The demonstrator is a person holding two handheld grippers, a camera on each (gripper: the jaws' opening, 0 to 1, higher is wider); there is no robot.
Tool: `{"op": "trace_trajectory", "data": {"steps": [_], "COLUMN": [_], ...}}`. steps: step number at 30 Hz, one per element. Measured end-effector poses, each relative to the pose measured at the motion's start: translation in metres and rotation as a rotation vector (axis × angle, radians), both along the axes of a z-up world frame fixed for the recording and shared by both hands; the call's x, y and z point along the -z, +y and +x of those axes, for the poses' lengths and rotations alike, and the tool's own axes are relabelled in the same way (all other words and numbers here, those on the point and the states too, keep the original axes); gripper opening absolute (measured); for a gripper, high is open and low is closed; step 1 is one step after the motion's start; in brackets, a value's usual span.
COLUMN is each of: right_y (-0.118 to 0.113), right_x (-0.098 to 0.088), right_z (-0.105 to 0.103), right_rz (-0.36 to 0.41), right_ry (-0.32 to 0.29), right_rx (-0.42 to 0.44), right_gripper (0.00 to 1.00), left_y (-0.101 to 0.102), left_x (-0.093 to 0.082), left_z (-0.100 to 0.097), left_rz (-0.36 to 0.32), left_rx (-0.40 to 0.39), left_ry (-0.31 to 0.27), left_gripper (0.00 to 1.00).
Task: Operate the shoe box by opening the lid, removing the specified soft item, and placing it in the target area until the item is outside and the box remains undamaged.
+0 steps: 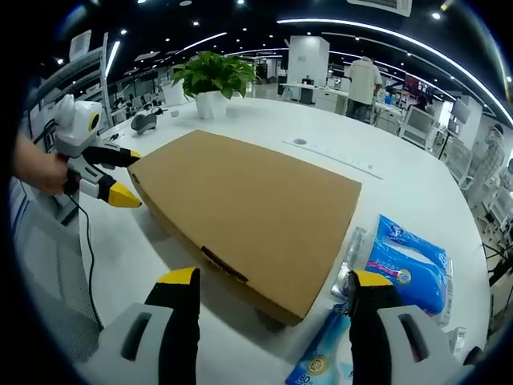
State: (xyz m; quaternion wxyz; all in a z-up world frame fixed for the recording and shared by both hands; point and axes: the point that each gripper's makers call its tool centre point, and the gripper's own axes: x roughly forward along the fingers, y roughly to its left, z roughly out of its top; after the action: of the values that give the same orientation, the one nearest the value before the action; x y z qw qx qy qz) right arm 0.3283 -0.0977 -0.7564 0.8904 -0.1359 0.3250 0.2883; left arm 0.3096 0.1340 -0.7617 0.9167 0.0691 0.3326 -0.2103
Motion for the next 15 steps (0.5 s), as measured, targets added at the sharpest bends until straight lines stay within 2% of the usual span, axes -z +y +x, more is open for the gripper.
{"op": "trace_trajectory", "data": {"steps": [5, 8, 9, 13, 14, 15], "right_y": [0.004, 0.009, 0.01, 0.011, 0.011, 0.011], "right_x": [0.001, 0.002, 0.002, 0.004, 0.005, 0.005], "right_z": [0.003, 0.001, 0.003, 0.002, 0.002, 0.002], "right_rz": [0.017, 0.039, 0.033, 0.003, -0.02, -0.017], "right_ry": [0.008, 0.027, 0.016, -0.008, -0.014, -0.015], "right_rx": [0.001, -0.012, -0.008, 0.002, -0.003, 0.0], "right_gripper": [0.75, 0.66, 0.67, 0.67, 0.67, 0.67], "left_y": [-0.005, -0.009, -0.013, -0.014, -0.01, -0.012], "left_x": [0.003, 0.003, 0.004, 0.006, 0.008, 0.007], "left_z": [0.002, 0.002, 0.001, 0.003, 0.003, 0.003], "left_rz": [-0.004, -0.02, -0.032, 0.001, 0.059, 0.044], "left_rx": [0.005, 0.007, 0.011, 0.005, 0.026, 0.025], "left_ry": [0.012, 0.019, 0.033, 0.021, 0.026, 0.025], "left_gripper": [0.66, 0.61, 0.6, 0.59, 0.58, 0.57]}}
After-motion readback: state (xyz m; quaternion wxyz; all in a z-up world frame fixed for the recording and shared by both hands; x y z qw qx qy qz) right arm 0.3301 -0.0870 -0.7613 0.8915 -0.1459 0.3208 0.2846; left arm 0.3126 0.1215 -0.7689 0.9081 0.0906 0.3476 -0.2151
